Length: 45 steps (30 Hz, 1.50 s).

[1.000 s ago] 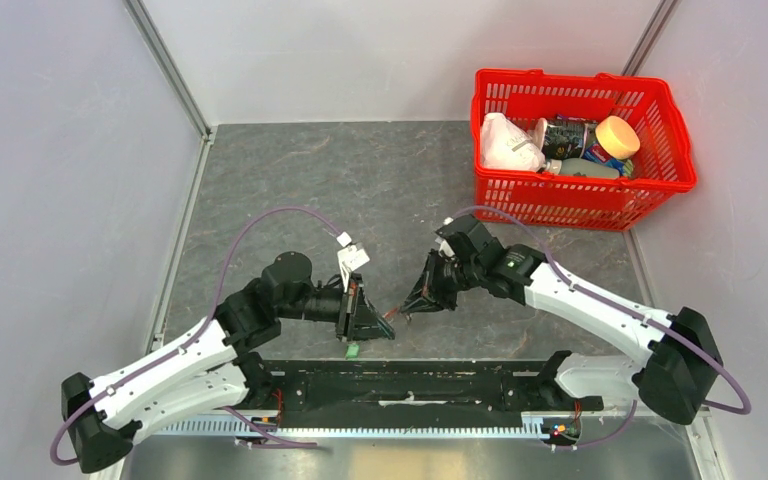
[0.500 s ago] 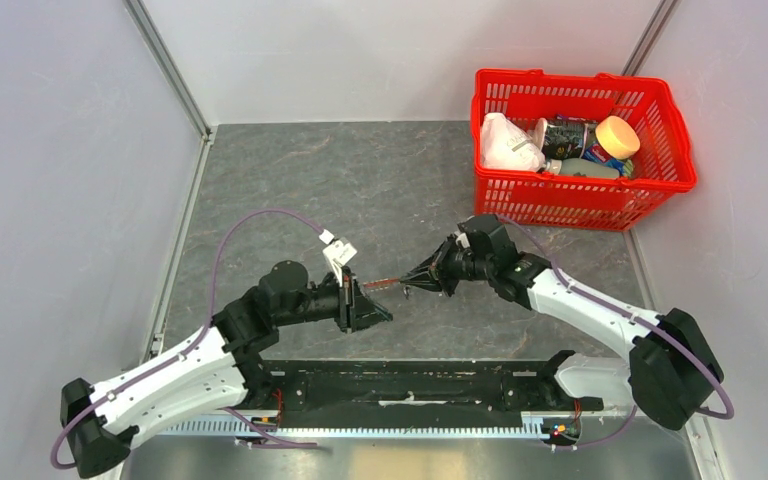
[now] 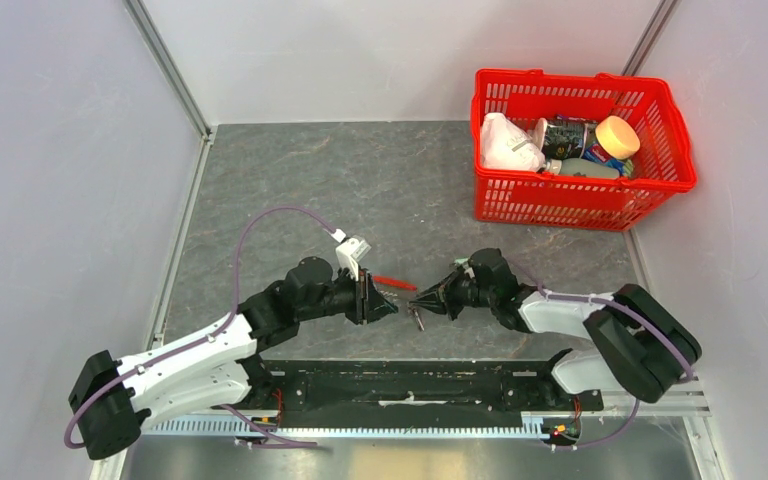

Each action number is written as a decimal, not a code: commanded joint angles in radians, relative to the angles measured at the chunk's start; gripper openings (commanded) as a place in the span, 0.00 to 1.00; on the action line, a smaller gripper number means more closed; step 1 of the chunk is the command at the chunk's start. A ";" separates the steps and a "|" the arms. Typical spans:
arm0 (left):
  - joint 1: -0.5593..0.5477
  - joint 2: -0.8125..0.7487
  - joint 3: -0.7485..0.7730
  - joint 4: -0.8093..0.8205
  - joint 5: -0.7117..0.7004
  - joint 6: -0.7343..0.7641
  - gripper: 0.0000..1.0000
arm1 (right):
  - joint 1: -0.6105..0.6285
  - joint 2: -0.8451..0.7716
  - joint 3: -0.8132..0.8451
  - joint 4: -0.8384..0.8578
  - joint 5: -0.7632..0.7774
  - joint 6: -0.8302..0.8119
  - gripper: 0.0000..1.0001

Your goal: Put the keys on the keyring

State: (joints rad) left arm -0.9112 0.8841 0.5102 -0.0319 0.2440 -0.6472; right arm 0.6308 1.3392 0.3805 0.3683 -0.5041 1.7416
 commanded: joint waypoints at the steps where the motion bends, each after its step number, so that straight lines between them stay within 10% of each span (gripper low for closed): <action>1: -0.002 -0.001 -0.005 0.060 -0.030 0.020 0.28 | -0.004 0.048 -0.042 0.239 -0.027 0.050 0.19; 6: -0.002 0.009 0.012 0.038 -0.042 0.047 0.28 | -0.003 0.003 -0.008 0.139 -0.055 -0.061 0.44; 18: -0.002 -0.005 0.021 0.018 -0.035 0.083 0.28 | -0.001 -0.359 0.465 -0.889 0.206 -1.066 0.66; 28: -0.002 -0.032 -0.031 0.094 -0.062 0.048 0.28 | 0.018 -0.251 0.511 -0.959 0.208 -1.466 0.67; 45: -0.002 0.235 -0.232 0.482 -0.031 -0.273 0.40 | 0.148 -0.198 0.574 -0.974 0.424 -1.449 0.65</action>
State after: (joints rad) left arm -0.9112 1.0267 0.3000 0.2253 0.1684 -0.7944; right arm 0.7788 1.1740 0.9203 -0.6037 -0.1375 0.2878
